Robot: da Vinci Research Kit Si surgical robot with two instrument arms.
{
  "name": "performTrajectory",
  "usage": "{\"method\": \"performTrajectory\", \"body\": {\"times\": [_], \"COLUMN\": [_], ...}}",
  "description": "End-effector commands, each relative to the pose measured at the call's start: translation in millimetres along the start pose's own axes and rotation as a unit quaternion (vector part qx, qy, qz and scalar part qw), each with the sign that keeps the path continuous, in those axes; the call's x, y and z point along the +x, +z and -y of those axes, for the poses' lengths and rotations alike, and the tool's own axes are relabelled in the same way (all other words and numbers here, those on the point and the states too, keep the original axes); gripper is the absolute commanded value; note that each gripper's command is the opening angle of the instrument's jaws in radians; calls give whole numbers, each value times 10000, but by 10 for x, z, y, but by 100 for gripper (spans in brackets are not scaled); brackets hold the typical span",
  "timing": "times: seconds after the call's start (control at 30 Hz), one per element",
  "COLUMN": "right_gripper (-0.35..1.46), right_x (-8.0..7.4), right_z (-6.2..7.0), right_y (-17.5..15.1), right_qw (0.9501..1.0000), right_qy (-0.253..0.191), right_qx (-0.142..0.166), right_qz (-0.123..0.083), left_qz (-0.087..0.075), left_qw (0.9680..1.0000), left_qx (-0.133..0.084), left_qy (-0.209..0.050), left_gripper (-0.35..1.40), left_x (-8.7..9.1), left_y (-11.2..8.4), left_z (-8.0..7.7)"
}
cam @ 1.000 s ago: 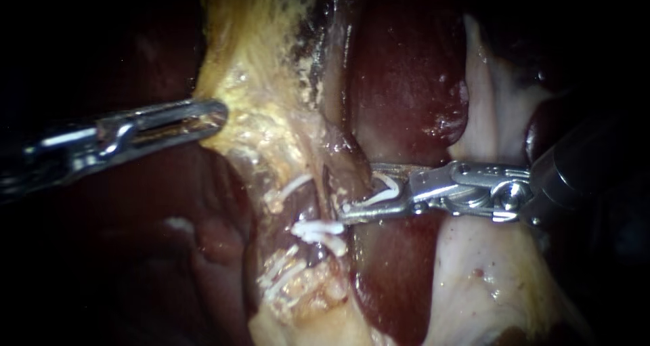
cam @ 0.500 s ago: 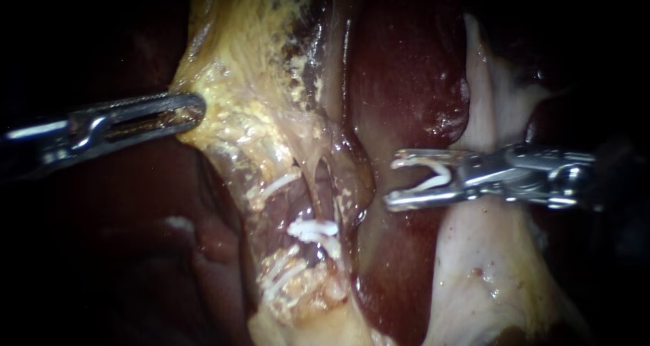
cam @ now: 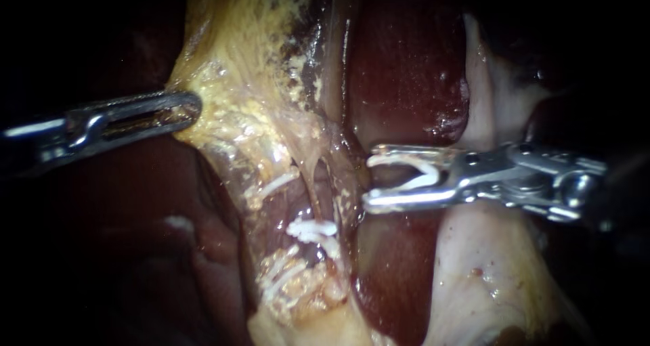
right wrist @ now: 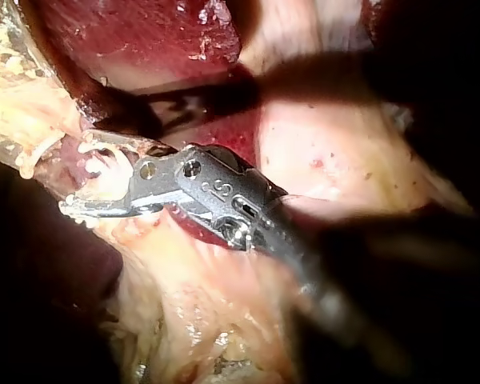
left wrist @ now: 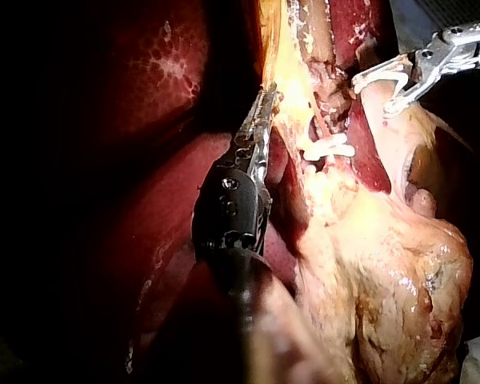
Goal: Clipping third clip right tube
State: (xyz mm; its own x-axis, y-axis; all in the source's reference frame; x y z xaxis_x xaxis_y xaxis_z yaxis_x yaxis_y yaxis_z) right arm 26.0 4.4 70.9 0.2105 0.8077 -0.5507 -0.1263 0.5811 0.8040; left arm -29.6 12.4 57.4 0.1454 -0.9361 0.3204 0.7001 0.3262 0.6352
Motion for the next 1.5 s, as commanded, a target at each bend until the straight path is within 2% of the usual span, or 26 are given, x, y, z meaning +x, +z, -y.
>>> {"method": "performTrajectory", "body": {"times": [0.03,0.13,0.23,0.4,0.73,0.9,1.2,1.5], "right_gripper": [60,60,60,60,60,60,59,59], "right_x": [-7,-21,-26,-36,-47,-48,-44,-31], "right_z": [-6,-20,-35,-47,-51,-54,-49,-48], "right_y": [6,16,20,26,56,68,76,76], "right_qw": [10000,9999,9997,9996,9992,9984,9935,9910], "right_qy": [48,92,135,165,258,296,789,977], "right_qx": [16,-24,-51,-84,19,234,818,916], "right_qz": [61,142,180,216,320,429,115,-29], "left_qz": [1,2,3,5,8,8,9,10], "left_qw": [10000,10000,10000,10000,10000,10000,10000,10000], "left_qx": [-3,-7,-10,-14,-21,-23,-25,-27], "left_qy": [-1,-4,-5,-8,-13,-13,-15,-16], "left_gripper": [-35,-35,-35,-35,-35,-35,-35,-35], "left_x": [0,0,0,0,1,1,1,1], "left_y": [-1,-1,-2,-2,-3,-3,-3,-3], "left_z": [0,1,1,1,2,2,2,3]}}
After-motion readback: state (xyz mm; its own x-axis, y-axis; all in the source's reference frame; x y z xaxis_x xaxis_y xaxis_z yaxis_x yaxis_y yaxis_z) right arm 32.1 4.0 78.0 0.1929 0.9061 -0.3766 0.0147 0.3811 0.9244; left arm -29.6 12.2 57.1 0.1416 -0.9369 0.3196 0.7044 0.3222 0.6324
